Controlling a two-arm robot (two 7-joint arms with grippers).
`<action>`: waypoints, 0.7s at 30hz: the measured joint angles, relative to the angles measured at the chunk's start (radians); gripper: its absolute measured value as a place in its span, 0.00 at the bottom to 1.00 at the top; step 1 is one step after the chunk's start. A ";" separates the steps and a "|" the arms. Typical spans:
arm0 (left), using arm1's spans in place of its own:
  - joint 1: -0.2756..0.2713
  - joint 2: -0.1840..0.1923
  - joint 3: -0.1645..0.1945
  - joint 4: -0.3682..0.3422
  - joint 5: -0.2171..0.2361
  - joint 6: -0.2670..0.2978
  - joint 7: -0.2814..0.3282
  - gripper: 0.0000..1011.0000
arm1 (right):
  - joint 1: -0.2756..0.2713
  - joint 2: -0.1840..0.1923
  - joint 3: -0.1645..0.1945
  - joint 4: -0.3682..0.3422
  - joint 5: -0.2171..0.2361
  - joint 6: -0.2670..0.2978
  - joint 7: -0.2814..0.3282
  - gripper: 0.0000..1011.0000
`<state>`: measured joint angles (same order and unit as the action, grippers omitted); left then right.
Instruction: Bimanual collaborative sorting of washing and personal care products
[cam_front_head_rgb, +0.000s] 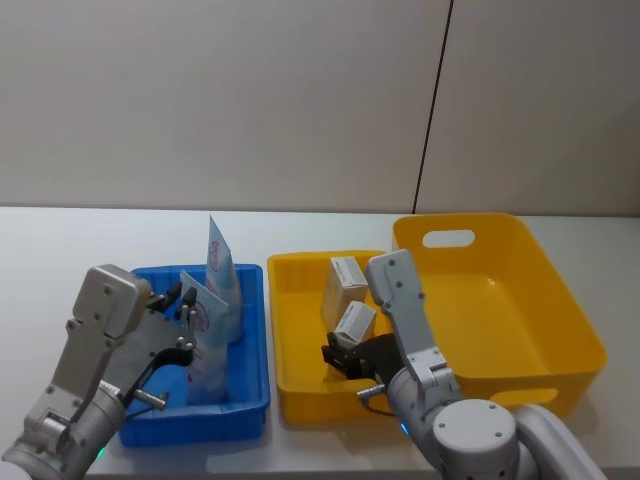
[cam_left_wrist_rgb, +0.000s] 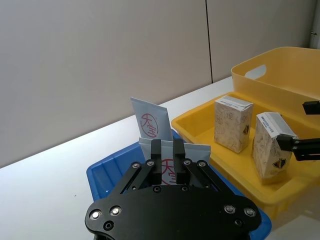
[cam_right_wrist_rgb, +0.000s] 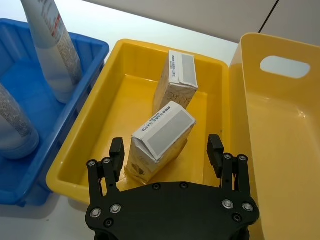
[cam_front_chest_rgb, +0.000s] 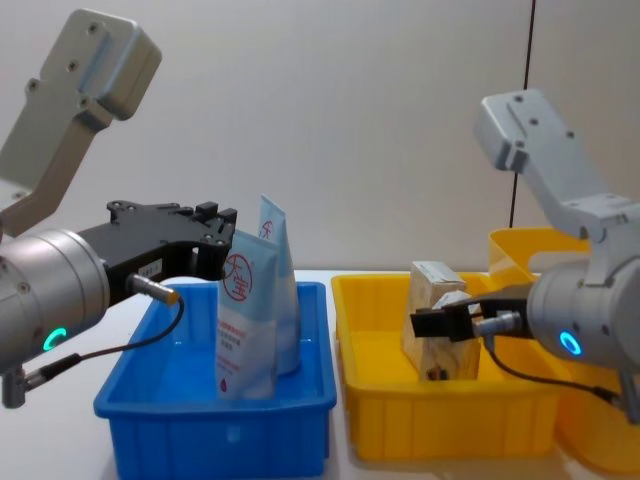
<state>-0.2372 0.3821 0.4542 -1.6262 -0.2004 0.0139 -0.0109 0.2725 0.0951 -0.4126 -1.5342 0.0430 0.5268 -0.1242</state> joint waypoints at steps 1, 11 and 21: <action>0.000 0.000 0.000 0.000 0.000 0.000 0.000 0.13 | 0.004 -0.003 0.001 0.008 -0.002 0.000 -0.001 1.00; 0.000 0.000 0.000 0.000 0.000 0.000 0.000 0.13 | 0.035 -0.025 0.007 0.070 -0.007 -0.007 -0.001 1.00; 0.000 0.000 0.000 0.000 0.000 0.000 0.000 0.13 | 0.070 -0.053 0.010 0.142 -0.009 -0.020 0.011 1.00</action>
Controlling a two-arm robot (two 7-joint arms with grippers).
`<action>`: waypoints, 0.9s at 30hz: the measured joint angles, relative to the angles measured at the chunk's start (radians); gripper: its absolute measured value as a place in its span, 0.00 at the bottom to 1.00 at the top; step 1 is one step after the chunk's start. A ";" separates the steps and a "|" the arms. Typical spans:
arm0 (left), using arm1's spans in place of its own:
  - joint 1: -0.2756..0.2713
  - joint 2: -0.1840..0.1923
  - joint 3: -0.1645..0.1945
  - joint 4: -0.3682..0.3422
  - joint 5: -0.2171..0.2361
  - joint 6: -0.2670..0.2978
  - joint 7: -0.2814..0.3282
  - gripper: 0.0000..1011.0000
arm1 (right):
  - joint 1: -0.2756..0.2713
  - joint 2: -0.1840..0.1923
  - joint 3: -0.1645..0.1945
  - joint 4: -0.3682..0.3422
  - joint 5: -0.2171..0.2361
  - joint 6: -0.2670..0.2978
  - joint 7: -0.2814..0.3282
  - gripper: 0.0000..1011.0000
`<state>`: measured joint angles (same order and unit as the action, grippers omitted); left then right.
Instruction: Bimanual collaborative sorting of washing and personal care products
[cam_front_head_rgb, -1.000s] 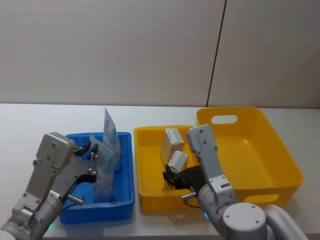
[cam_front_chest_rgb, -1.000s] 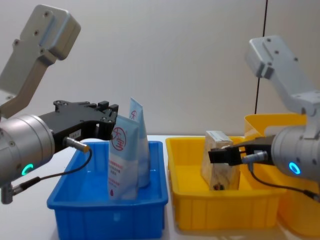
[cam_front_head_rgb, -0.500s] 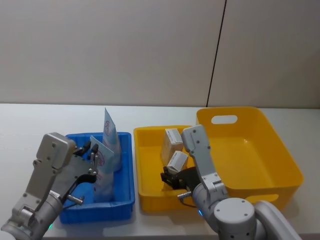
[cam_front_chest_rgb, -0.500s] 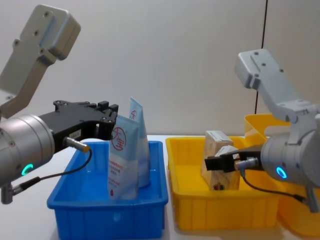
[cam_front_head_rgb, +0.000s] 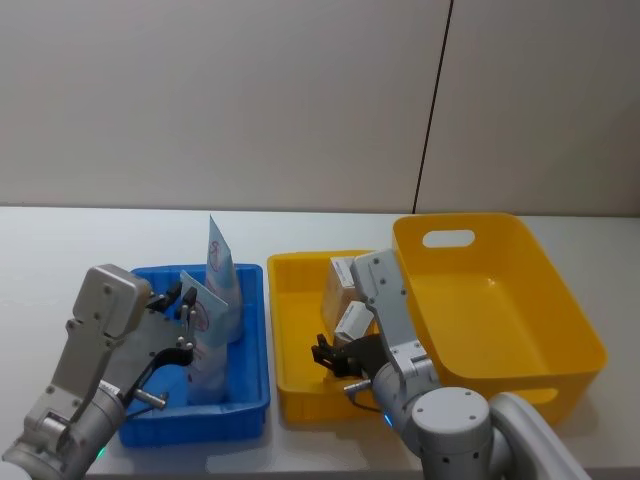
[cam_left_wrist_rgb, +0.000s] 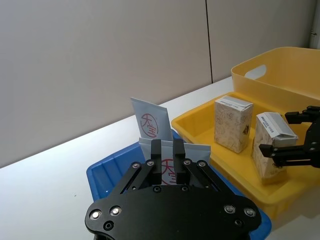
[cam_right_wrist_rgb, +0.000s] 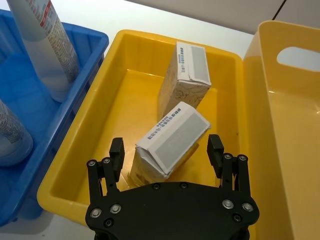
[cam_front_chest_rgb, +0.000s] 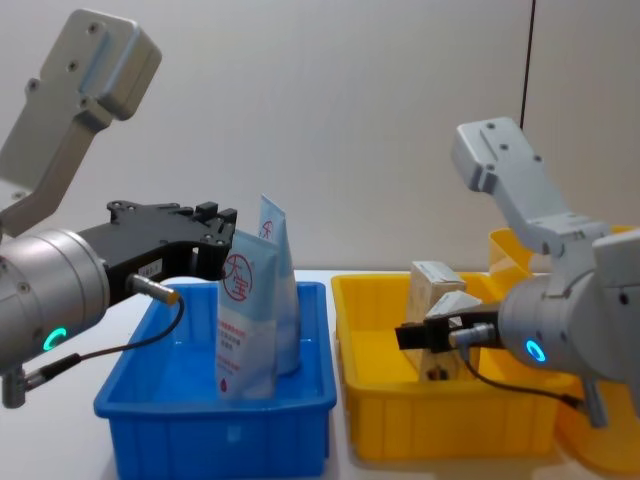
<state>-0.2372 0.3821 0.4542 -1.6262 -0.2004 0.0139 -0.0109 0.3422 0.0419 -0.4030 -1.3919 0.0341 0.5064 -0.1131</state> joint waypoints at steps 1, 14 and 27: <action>0.000 0.000 0.000 0.000 0.000 0.000 0.000 0.13 | 0.002 -0.002 0.000 0.005 0.000 -0.001 0.001 1.00; 0.000 0.000 0.000 0.000 0.000 0.000 0.000 0.13 | 0.027 -0.031 0.000 0.073 -0.012 -0.013 0.003 1.00; 0.000 0.000 0.000 0.000 0.000 0.000 0.000 0.13 | 0.039 -0.044 0.008 0.107 -0.039 -0.035 -0.032 1.00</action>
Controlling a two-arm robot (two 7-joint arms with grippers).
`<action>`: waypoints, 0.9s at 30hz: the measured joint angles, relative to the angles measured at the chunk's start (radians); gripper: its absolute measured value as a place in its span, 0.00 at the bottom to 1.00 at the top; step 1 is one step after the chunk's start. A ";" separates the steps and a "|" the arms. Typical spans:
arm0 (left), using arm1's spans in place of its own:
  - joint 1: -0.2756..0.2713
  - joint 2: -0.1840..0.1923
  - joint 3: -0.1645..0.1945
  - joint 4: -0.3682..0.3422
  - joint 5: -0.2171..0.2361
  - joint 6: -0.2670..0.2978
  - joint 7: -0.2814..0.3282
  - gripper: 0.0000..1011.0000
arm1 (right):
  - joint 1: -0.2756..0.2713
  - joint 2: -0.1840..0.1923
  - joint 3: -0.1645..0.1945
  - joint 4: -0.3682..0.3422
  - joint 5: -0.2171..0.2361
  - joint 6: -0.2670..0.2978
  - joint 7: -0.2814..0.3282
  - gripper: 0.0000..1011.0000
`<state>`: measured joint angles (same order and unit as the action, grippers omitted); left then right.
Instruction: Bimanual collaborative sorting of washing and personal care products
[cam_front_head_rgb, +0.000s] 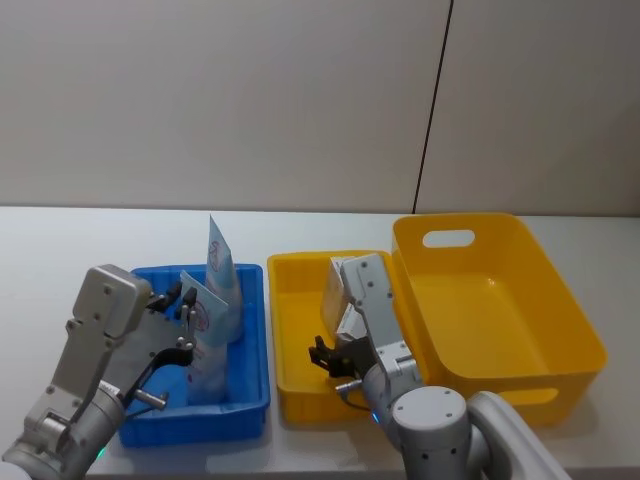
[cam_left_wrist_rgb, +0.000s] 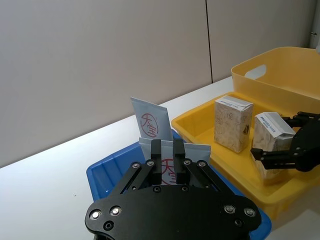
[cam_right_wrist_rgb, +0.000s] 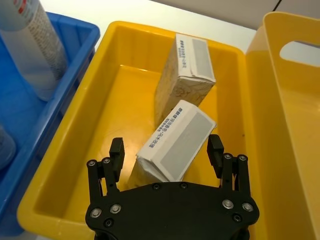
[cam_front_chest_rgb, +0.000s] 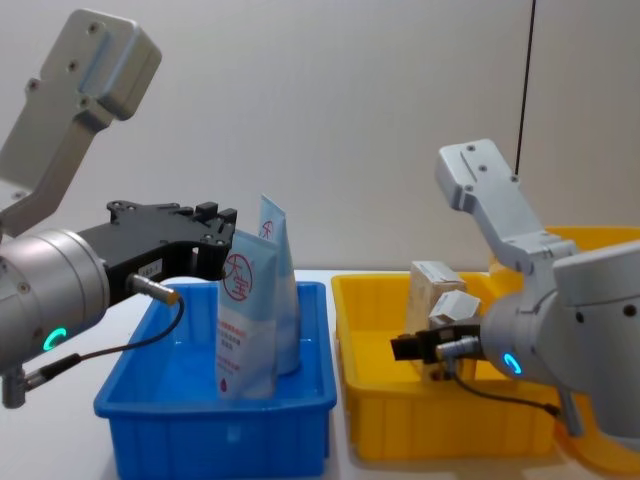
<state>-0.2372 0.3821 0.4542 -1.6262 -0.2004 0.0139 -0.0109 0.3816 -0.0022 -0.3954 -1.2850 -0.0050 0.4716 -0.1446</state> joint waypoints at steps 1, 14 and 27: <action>0.000 0.000 0.000 0.000 0.000 0.000 0.000 0.13 | 0.000 0.000 0.001 0.001 -0.001 -0.001 -0.002 1.00; 0.000 0.000 0.000 0.000 0.000 0.000 0.000 0.13 | 0.003 -0.002 0.018 0.006 -0.013 -0.016 -0.014 1.00; 0.000 0.000 0.000 0.000 0.000 0.000 0.000 0.13 | 0.004 -0.004 0.026 0.008 -0.016 -0.022 -0.016 0.74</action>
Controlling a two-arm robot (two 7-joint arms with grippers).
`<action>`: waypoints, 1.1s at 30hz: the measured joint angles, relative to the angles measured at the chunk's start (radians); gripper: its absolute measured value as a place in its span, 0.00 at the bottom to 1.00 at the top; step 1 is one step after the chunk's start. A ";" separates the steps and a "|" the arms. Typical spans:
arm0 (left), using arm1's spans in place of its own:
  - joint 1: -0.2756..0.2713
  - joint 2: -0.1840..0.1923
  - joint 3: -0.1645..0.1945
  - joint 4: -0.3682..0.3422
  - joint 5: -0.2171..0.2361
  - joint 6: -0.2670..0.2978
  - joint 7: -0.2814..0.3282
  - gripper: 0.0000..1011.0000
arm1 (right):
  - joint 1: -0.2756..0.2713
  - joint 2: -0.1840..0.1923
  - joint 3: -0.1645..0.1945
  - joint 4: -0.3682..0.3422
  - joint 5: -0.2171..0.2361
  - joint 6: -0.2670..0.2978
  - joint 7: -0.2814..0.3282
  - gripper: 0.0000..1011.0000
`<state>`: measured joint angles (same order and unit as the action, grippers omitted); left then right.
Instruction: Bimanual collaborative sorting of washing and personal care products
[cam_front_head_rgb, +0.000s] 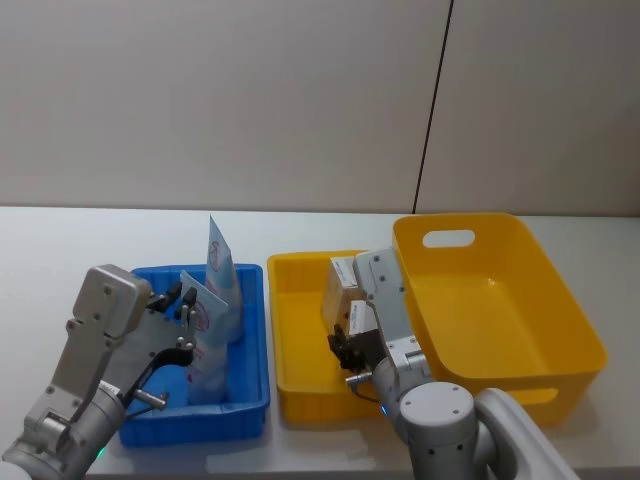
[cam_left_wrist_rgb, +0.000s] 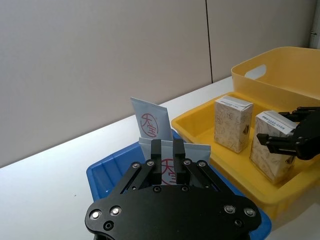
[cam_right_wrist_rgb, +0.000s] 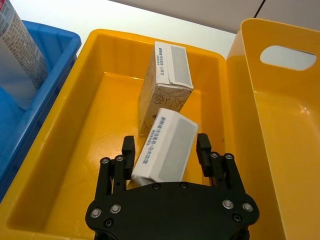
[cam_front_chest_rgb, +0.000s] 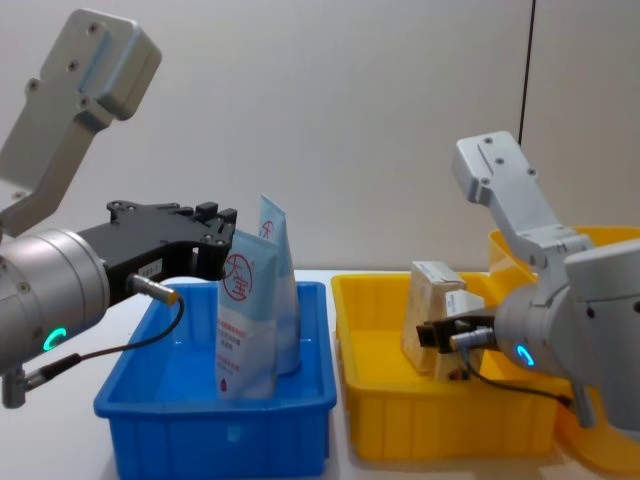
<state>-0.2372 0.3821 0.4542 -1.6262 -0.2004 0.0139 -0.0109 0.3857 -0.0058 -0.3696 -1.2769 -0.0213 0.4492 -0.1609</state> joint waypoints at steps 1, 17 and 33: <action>0.000 0.000 0.000 0.000 0.000 0.000 0.000 0.13 | 0.000 0.000 0.000 0.000 0.000 0.000 0.000 0.72; 0.000 0.000 0.000 0.000 0.000 0.000 0.000 0.13 | 0.000 0.000 0.003 0.001 -0.001 -0.003 -0.001 0.34; 0.000 0.000 0.000 0.000 0.000 0.000 0.000 0.13 | 0.000 0.000 0.003 0.001 -0.001 -0.003 -0.001 0.33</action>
<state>-0.2372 0.3821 0.4542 -1.6262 -0.2004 0.0139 -0.0110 0.3859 -0.0061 -0.3664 -1.2761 -0.0228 0.4464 -0.1620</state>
